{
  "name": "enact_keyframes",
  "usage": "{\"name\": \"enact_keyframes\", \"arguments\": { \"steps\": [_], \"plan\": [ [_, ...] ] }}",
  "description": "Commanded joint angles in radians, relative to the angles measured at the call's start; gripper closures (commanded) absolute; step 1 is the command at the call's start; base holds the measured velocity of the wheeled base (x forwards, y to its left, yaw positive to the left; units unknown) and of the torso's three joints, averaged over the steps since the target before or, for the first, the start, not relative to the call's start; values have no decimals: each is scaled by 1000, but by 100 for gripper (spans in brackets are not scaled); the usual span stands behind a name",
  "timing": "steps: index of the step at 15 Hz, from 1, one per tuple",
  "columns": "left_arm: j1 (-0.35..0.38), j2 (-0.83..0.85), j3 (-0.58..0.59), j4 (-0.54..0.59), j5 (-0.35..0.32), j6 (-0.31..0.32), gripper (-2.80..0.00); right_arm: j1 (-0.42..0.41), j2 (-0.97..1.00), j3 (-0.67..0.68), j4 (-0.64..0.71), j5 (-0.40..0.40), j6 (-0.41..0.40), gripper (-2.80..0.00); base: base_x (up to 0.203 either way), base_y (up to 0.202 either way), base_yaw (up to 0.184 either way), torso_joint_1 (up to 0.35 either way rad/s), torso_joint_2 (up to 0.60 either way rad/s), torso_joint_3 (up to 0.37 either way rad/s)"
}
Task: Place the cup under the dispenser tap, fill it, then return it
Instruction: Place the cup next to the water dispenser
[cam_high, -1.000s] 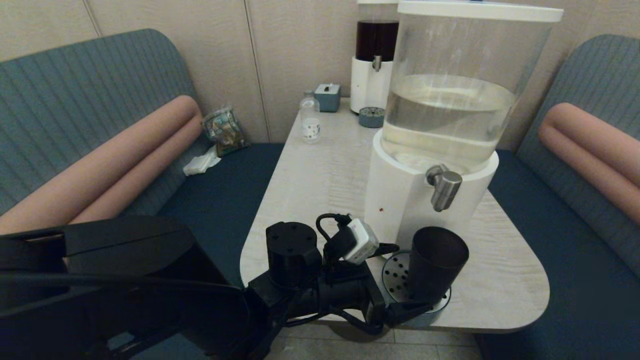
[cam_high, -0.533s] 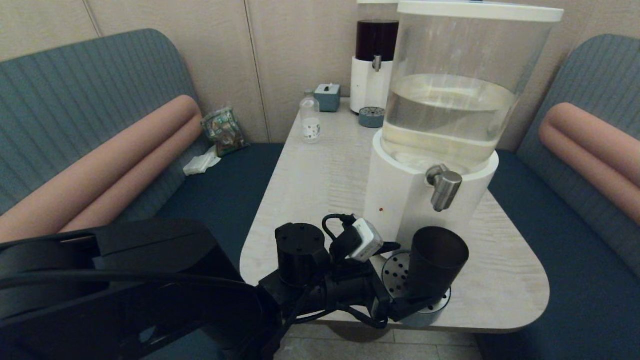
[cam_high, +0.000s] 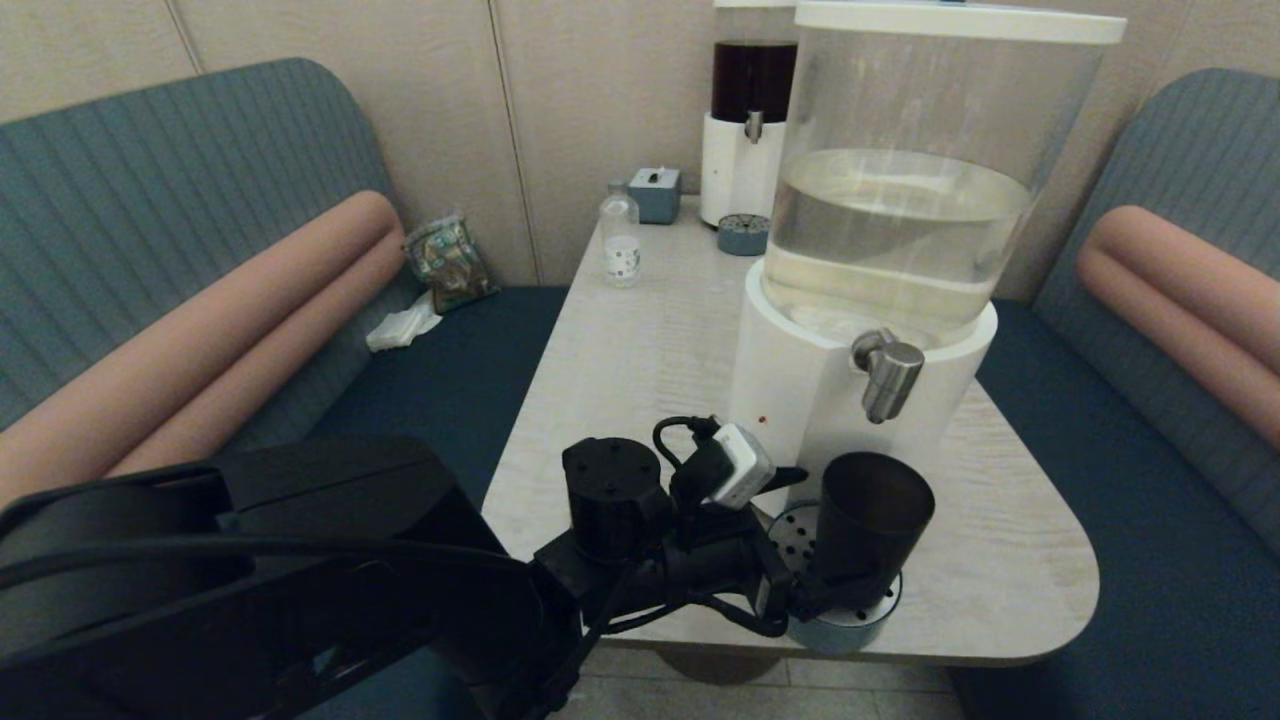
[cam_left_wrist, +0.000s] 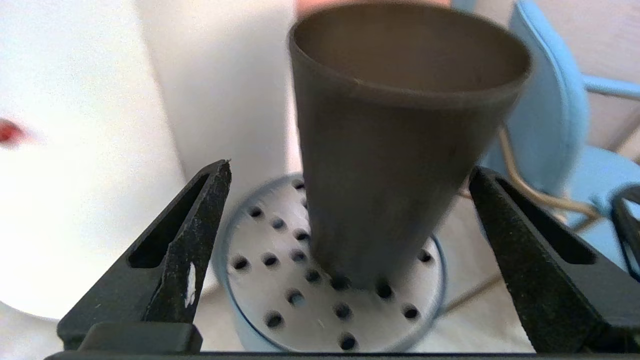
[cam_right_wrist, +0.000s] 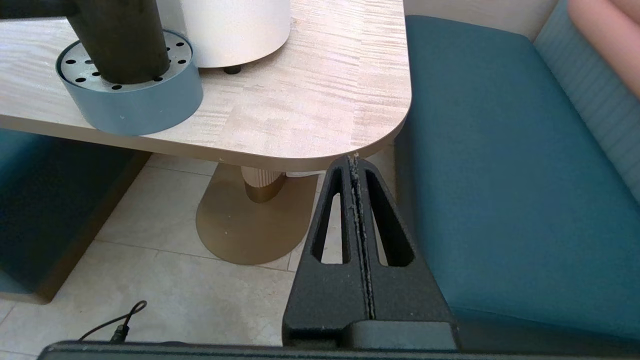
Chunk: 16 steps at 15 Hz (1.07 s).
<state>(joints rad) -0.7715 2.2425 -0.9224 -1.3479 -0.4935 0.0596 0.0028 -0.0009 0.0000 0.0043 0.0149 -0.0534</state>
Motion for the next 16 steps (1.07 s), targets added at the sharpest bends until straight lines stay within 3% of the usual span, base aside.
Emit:
{"name": "enact_keyframes", "arguments": {
  "steps": [1,16],
  "plan": [
    [-5,16,-23,-8,3,-1,-280,0,-1,0,0,0,0,0,0,0,0,0,0,0],
    [-25,57,-69,-10,53,-29,-280,0,-1,1,0,0,-1,0,0,0,0,0,0,0]
  ]
}}
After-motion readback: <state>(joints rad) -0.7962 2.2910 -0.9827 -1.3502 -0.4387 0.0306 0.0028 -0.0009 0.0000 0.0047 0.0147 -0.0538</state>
